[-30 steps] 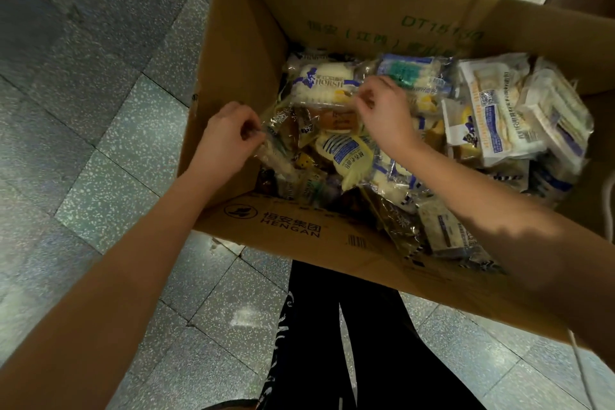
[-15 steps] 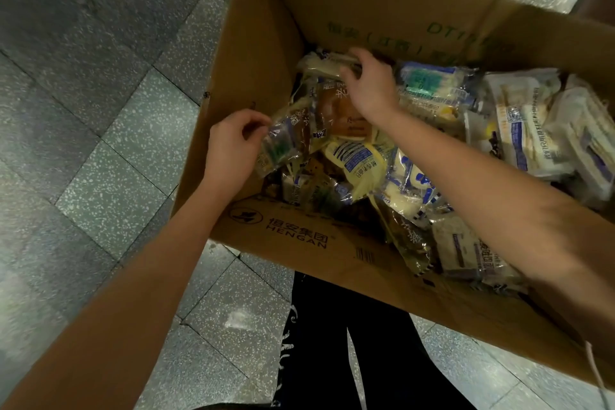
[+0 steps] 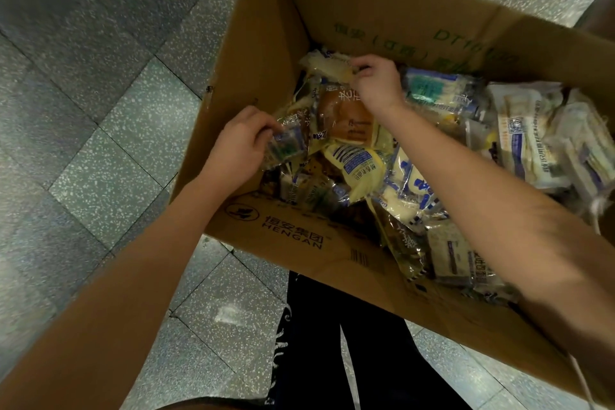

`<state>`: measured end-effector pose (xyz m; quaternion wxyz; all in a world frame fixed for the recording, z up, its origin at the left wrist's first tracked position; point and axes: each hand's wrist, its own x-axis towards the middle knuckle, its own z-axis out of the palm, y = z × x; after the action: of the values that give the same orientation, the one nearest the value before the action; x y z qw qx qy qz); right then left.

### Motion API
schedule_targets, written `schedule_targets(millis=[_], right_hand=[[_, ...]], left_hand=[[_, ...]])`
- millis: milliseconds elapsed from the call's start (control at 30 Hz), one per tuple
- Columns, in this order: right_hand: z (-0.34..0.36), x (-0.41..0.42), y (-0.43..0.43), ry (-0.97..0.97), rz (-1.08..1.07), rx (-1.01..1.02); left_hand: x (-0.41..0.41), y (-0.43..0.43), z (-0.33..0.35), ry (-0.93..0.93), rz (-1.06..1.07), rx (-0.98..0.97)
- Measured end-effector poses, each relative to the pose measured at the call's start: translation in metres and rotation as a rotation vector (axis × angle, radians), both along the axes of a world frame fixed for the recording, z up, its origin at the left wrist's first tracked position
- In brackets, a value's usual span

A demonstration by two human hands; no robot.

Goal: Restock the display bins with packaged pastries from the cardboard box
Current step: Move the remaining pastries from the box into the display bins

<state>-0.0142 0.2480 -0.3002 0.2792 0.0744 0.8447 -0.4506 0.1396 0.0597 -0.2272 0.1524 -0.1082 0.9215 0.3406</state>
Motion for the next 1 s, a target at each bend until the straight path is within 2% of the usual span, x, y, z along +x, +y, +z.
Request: schedule_targets(millis=[167, 267, 433, 667, 867, 1000], right_hand=[[0.009, -0.001, 0.004, -0.056, 0.000, 0.005], [0.010, -0.006, -0.006, -0.063, -0.029, -0.007], [0.007, 0.011, -0.003, 0.031, -0.072, -0.050], [0.036, 0.038, 0.013, 0.114, -0.043, -0.131], [0.059, 0.069, 0.028, 0.194, -0.112, -0.075], [0.072, 0.093, 0.035, 0.238, -0.028, -0.001]], left_hand=[[0.004, 0.001, 0.009, 0.187, -0.163, -0.293], [0.003, 0.000, 0.016, 0.236, -0.164, -0.357], [0.004, -0.003, 0.015, 0.267, -0.073, -0.354], [0.010, 0.005, 0.020, 0.181, 0.013, -0.189], [0.026, 0.011, 0.030, 0.224, 0.008, -0.211], [0.039, 0.012, 0.037, 0.166, 0.072, -0.233]])
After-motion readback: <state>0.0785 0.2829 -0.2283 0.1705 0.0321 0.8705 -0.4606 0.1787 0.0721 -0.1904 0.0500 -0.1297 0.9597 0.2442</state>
